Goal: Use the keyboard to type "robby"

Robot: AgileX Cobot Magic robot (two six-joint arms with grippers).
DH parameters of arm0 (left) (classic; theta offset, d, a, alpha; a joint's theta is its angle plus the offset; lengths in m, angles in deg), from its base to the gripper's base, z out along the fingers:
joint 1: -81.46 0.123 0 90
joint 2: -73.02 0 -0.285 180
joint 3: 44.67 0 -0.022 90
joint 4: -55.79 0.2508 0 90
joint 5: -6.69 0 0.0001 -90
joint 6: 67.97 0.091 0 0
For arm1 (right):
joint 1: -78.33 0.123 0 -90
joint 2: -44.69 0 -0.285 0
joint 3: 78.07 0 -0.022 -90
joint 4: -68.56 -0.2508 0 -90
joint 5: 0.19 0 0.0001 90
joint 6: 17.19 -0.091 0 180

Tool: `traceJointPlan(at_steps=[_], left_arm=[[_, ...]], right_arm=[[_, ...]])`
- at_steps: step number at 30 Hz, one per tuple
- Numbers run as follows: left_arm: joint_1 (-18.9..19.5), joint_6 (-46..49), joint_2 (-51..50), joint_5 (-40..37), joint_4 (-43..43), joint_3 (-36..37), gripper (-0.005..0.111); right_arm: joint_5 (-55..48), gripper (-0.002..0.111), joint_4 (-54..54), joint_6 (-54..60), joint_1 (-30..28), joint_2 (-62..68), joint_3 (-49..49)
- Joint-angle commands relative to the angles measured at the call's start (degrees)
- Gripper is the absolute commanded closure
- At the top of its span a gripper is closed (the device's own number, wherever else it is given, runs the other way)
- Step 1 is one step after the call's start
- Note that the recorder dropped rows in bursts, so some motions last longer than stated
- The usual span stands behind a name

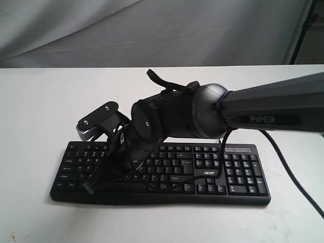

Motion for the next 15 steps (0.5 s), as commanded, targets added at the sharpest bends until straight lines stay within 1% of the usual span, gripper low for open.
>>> traceJointPlan(at_steps=[1,8,15], left_arm=[[-0.36,-0.16,0.20,0.42,0.27,0.25,0.107],[-0.36,-0.16,0.20,0.42,0.27,0.25,0.107],[-0.36,-0.16,0.20,0.42,0.27,0.25,0.107]], right_arm=[[-0.06,0.108,1.05,-0.45,0.00,-0.15,-0.33],[0.13,0.108,1.05,-0.45,0.00,-0.15,0.18],[3.56,0.108,1.05,-0.45,0.00,0.42,2.74]])
